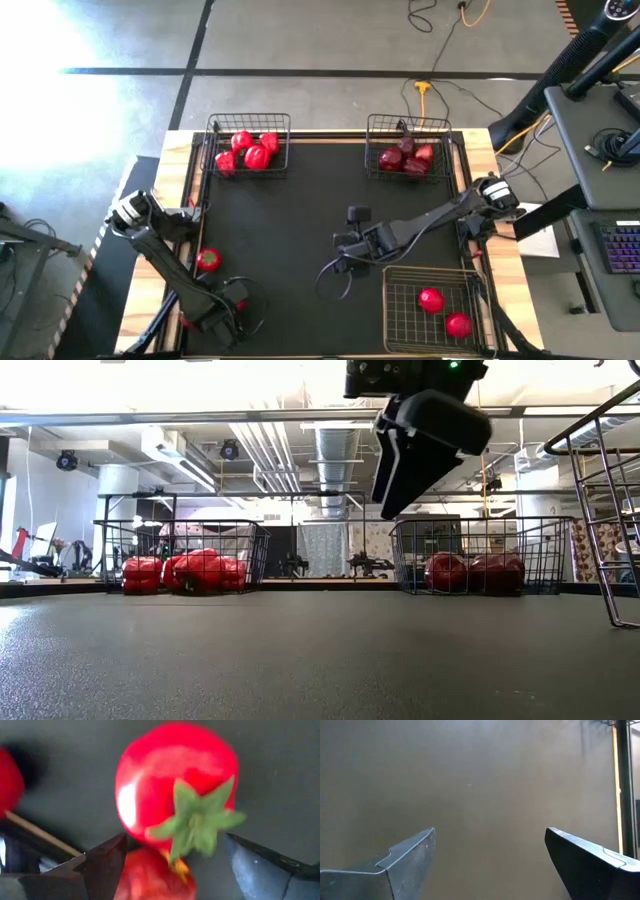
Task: Sort produce into baskets
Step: Put the tomato into the gold wire basket
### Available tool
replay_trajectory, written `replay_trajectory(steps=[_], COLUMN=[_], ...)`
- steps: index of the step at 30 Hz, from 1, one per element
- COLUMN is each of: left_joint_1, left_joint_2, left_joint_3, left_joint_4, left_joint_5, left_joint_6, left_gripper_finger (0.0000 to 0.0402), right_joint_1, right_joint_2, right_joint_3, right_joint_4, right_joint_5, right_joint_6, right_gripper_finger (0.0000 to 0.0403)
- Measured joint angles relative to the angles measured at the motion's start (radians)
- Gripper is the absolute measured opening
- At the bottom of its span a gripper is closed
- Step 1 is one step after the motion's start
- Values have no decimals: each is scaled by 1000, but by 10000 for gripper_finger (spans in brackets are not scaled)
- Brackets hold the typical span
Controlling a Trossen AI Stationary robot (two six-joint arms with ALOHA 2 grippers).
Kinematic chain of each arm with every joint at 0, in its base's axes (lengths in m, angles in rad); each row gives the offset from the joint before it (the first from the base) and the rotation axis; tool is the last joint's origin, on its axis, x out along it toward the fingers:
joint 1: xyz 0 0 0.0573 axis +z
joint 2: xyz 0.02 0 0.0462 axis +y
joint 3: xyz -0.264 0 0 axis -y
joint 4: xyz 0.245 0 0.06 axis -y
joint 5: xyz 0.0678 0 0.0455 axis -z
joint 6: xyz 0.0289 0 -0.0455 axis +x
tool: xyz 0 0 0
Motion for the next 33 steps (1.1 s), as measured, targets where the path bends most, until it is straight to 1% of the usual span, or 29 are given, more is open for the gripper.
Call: replay_trajectory(steps=[5,10,15,18,24,27,30,33], left_joint_1=[29,59,85,116,203,247,290,325], left_joint_2=[11,11,11,11,11,14,15,15], left_joint_3=[0,-2,-14,-27,-84,-119,-158,-184], left_joint_4=[14,23,86,164,355,442,543,648], left_joint_5=[-127,-225,-342,-379,-516,-618,-718,-786], left_joint_6=[93,139,200,273,450,528,598,673], left_gripper_finger=[314,314,314,314,314,314,314,314], right_joint_1=[37,49,52,53,53,53,53,53], right_joint_2=[0,0,-1,-1,15,48,88,130], right_joint_3=[0,0,0,0,0,0,0,0], right_joint_4=[0,-21,-50,-56,-24,22,79,128], right_joint_5=[-1,-1,-32,-48,-55,-80,-80,-78], right_joint_6=[11,54,101,119,113,89,53,5], right_gripper_finger=[368,368,368,368,368,368,368,368])
